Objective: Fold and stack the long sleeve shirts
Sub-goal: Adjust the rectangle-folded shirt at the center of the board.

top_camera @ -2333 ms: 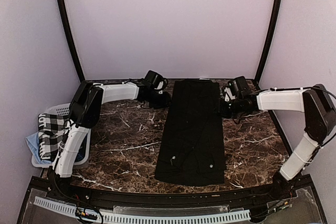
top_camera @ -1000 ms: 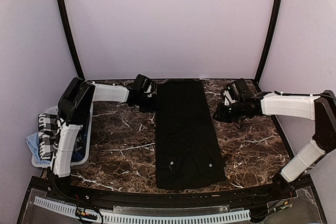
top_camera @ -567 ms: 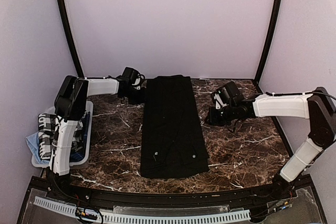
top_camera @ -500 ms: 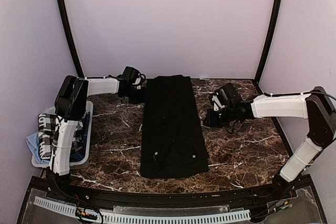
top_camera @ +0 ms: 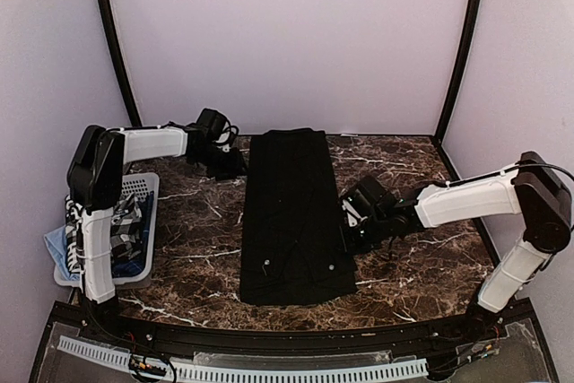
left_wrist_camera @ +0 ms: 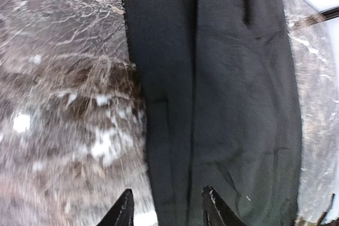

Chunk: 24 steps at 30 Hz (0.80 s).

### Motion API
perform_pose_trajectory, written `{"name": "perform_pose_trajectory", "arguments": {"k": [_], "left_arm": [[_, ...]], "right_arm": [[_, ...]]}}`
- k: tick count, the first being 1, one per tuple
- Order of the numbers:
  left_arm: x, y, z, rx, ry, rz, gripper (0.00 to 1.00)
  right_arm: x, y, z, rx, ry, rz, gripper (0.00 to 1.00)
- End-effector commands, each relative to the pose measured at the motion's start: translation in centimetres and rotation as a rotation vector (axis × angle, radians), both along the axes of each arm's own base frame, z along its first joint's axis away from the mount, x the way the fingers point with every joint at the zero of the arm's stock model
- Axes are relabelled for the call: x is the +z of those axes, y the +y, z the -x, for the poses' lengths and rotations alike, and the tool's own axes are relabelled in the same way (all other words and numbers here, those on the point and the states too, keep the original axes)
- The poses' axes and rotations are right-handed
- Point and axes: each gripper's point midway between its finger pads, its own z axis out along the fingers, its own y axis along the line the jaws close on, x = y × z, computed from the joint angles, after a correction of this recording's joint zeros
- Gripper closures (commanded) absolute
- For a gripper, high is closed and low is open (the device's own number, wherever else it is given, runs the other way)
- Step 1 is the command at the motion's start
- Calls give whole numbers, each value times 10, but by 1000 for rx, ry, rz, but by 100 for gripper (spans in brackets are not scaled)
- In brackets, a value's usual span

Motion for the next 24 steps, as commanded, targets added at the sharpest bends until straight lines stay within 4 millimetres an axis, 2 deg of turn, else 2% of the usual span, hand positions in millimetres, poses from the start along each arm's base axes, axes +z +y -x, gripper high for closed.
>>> {"name": "perform_pose_trajectory", "arguments": {"k": [1, 2, 3, 7, 10, 13, 18, 21, 24], "left_arm": [[53, -2, 39, -16, -27, 140, 58], [40, 1, 52, -12, 7, 145, 58], [48, 1, 61, -21, 5, 170, 58], [37, 1, 106, -59, 73, 224, 59], [27, -7, 144, -114, 120, 222, 59], [17, -21, 180, -181, 171, 217, 59], [13, -26, 209, -208, 201, 192, 59], [9, -18, 220, -189, 214, 169, 59], [5, -9, 230, -177, 228, 152, 59]], "right_arm": [[-12, -5, 20, -16, 40, 16, 83], [-16, -4, 25, -11, 49, 20, 83], [-22, -4, 31, -5, 62, 30, 83], [-38, 1, 50, 23, 97, 72, 83], [-41, 11, 64, 59, 113, 88, 83], [-36, 14, 66, 72, 92, 130, 83], [-14, 8, 57, 51, 35, 177, 76], [-5, 10, 61, 59, 32, 174, 70], [-5, 5, 67, 54, 40, 187, 60]]}}
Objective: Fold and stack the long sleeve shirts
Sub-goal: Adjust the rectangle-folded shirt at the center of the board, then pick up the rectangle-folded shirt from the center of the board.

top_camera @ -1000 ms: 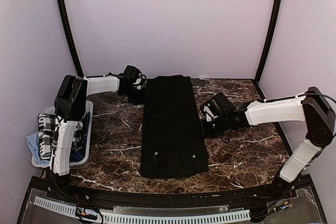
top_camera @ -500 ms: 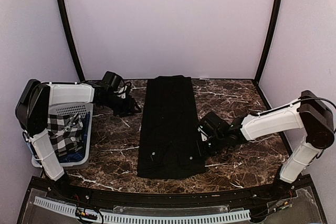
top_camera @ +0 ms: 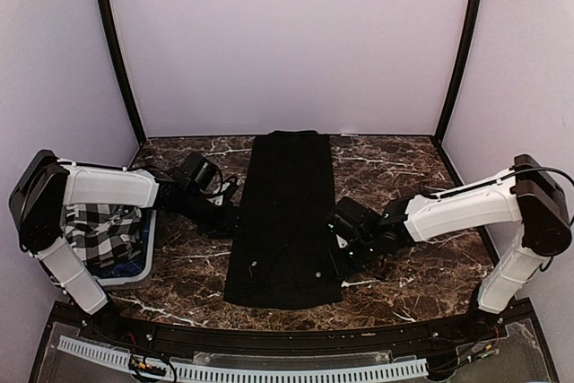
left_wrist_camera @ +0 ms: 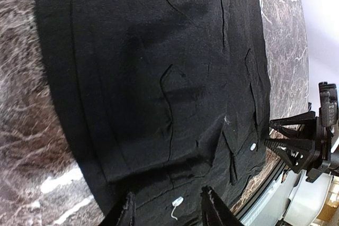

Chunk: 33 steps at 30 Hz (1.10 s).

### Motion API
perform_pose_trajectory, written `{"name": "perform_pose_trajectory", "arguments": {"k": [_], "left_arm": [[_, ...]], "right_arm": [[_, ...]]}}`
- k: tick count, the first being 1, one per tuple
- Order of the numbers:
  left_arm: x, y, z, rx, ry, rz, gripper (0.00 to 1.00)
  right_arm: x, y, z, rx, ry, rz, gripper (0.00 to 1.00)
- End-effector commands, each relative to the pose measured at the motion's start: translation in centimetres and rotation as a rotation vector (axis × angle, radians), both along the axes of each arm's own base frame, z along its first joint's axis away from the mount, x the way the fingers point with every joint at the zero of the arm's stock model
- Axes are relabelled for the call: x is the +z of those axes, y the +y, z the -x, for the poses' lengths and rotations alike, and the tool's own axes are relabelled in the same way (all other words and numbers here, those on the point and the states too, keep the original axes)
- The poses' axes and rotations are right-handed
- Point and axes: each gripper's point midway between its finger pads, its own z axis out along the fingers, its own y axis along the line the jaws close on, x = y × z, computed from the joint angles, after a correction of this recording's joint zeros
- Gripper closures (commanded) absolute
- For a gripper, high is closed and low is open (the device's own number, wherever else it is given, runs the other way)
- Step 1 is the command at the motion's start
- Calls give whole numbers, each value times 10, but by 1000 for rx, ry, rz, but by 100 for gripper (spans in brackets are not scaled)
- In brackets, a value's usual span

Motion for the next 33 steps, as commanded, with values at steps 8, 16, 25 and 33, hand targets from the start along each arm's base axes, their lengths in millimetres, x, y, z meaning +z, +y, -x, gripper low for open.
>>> {"name": "perform_pose_trajectory", "arguments": {"k": [8, 16, 25, 33], "left_arm": [[-11, 32, 38, 12, 54, -58, 59], [-19, 38, 64, -4, 126, -32, 53], [-36, 34, 77, 22, 217, 19, 55], [-54, 37, 84, 38, 255, -53, 58]], "right_arm": [[5, -17, 12, -75, 32, -32, 56], [1, -23, 19, -132, 146, -222, 56], [-8, -27, 21, -196, 223, -369, 58], [-18, -29, 28, -187, 251, -375, 64]]}}
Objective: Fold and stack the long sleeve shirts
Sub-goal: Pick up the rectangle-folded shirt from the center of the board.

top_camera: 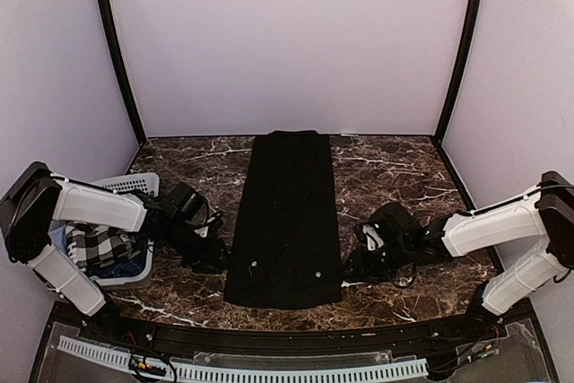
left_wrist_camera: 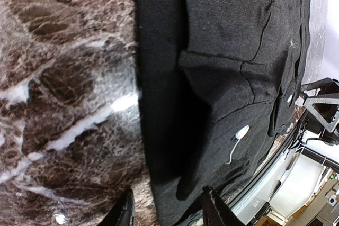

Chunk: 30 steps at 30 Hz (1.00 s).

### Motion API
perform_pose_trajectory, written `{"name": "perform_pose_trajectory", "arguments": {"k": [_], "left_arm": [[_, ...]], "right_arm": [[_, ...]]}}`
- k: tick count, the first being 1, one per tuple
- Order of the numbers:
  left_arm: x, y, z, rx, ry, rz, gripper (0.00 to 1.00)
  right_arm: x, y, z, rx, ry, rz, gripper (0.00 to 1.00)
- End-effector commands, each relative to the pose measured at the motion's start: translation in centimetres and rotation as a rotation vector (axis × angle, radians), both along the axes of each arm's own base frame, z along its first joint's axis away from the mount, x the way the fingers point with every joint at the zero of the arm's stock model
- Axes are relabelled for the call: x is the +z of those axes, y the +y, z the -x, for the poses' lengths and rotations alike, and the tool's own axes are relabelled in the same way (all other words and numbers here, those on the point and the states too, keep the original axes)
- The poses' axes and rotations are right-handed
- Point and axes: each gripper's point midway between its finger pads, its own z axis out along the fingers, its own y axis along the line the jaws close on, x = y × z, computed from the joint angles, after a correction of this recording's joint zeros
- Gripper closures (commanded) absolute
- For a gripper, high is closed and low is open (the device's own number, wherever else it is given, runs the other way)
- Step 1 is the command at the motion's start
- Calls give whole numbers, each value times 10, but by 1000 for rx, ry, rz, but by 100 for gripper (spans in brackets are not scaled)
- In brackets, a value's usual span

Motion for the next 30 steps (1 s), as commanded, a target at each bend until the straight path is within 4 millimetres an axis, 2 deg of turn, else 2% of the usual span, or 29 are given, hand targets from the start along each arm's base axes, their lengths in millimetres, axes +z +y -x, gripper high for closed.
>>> {"name": "perform_pose_trajectory", "arguments": {"k": [1, 8, 13, 20, 23, 30], "left_arm": [[-13, 0, 8, 5, 35, -40, 59], [-26, -1, 17, 3, 63, -86, 66], [-26, -10, 19, 2, 77, -60, 73], [-17, -19, 17, -8, 72, -14, 88], [-12, -22, 17, -17, 65, 5, 94], [4, -24, 17, -34, 35, 42, 99]], "right_arm": [[-16, -6, 11, 8, 58, 4, 64], [-27, -3, 19, 21, 92, -25, 68], [-30, 0, 21, 22, 110, -48, 71], [-29, 5, 17, 10, 108, -61, 77], [-25, 5, 12, 2, 90, -52, 83], [-9, 10, -1, -7, 29, -57, 99]]}}
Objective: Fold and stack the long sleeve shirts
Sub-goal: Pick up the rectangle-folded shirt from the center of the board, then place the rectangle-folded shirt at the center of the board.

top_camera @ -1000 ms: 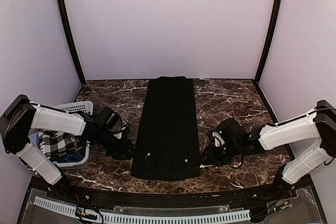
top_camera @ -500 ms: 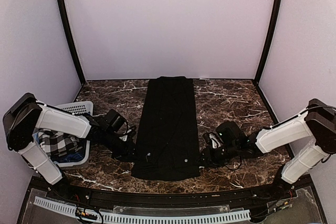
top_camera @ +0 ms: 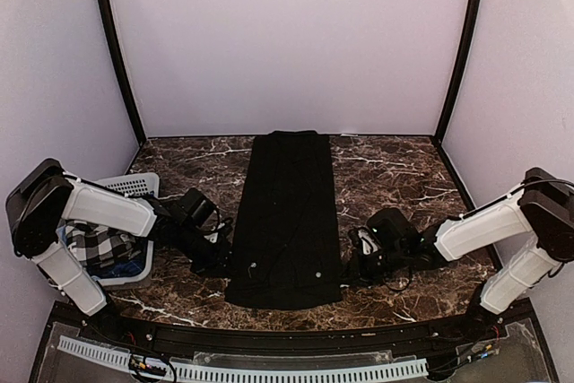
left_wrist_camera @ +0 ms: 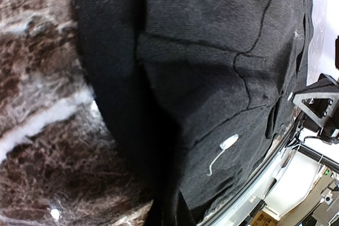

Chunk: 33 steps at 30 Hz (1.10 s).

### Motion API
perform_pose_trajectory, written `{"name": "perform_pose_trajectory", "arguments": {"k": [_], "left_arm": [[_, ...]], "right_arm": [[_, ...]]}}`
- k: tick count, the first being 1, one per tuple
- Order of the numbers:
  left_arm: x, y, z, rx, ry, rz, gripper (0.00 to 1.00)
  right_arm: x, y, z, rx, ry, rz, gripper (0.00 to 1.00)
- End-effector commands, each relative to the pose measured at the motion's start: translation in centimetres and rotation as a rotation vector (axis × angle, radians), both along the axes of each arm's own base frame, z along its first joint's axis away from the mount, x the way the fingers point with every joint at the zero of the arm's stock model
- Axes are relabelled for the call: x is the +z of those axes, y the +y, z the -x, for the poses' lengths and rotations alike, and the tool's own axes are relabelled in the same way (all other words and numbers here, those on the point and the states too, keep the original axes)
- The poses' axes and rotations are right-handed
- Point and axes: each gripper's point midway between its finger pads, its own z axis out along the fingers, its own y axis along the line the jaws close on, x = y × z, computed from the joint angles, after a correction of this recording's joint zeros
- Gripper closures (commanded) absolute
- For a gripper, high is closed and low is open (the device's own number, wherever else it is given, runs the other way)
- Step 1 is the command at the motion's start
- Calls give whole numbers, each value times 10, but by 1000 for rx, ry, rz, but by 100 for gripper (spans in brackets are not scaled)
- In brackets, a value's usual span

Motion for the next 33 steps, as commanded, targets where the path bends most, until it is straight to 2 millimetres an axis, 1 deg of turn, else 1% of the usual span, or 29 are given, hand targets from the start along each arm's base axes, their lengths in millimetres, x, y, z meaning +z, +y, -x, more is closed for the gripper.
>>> {"name": "perform_pose_trajectory", "arguments": {"k": [1, 8, 11, 13, 17, 20, 21, 22, 23, 24, 25, 26, 27, 30, 33], "left_arm": [[14, -1, 8, -26, -4, 30, 100], [34, -8, 9, -34, -21, 95, 100], [43, -13, 9, -28, -13, 138, 100], [52, -18, 5, -19, -20, 176, 100], [66, -26, -4, 7, -13, 245, 100], [78, -30, -11, 51, 30, 315, 100], [83, -30, -17, 82, 36, 349, 100], [86, -31, -17, 84, 53, 374, 100], [92, -31, -24, 110, 56, 404, 100], [96, -31, -24, 110, 67, 426, 100], [101, -31, -30, 128, 66, 449, 100], [105, -32, -31, 128, 72, 463, 100], [108, -30, -36, 146, 79, 477, 100], [114, -30, -40, 156, 100, 514, 100], [112, -31, -40, 143, 104, 510, 100]], "right_arm": [[2, -7, -6, -23, -21, 46, 100], [24, 2, -9, -9, -58, 3, 100], [38, 7, -14, -13, -82, -17, 100], [47, 11, -20, -18, -105, -26, 100], [63, 18, -36, -38, -144, -53, 100], [72, 24, -50, -57, -163, -72, 100], [75, 26, -55, -62, -169, -84, 100], [79, 27, -60, -69, -175, -93, 100], [83, 27, -66, -81, -186, -108, 100], [87, 28, -72, -91, -197, -122, 100], [91, 28, -77, -102, -204, -131, 100], [95, 28, -83, -110, -211, -137, 100], [99, 28, -89, -120, -221, -145, 100], [115, 29, -107, -138, -262, -170, 100], [124, 32, -113, -132, -281, -175, 100]]}}
